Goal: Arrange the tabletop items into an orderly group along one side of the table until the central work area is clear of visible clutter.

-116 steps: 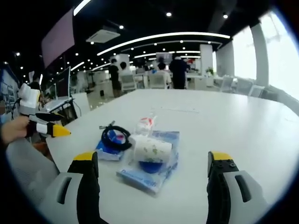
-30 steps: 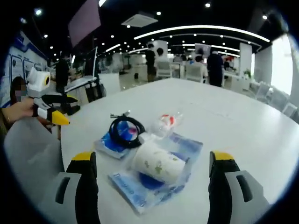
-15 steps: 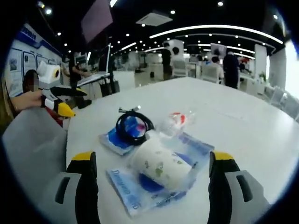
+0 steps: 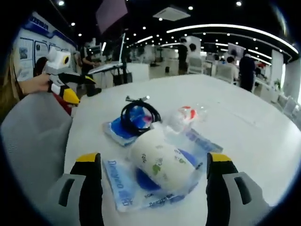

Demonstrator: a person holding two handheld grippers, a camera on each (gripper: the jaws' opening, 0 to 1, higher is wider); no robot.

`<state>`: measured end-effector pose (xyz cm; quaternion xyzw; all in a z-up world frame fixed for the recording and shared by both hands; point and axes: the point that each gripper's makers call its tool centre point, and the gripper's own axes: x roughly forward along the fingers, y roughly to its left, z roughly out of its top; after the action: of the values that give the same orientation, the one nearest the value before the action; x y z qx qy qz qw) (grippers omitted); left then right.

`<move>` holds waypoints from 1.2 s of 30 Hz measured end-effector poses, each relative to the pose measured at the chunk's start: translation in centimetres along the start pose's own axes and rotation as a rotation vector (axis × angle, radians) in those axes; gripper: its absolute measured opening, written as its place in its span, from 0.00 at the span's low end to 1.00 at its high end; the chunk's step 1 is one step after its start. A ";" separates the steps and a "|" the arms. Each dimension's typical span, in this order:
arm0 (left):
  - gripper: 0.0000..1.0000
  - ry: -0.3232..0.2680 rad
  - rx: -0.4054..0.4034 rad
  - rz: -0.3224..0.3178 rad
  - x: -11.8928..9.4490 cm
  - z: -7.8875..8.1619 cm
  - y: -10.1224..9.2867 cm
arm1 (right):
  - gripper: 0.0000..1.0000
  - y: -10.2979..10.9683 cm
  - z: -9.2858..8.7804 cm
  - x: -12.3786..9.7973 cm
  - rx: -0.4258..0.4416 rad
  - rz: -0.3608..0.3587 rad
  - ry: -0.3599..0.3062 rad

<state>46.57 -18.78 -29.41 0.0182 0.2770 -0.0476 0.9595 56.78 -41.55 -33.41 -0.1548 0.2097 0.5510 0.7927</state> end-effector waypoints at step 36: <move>0.99 -0.066 -0.021 -0.110 -0.1 1.3 -2.2 | 0.47 -1.2 -2.4 1.5 -0.163 0.017 0.140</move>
<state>46.99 -21.03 -28.27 -0.0089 0.2465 -0.0979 0.9641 57.98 -41.91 -36.21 -0.2550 0.2202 0.5608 0.7563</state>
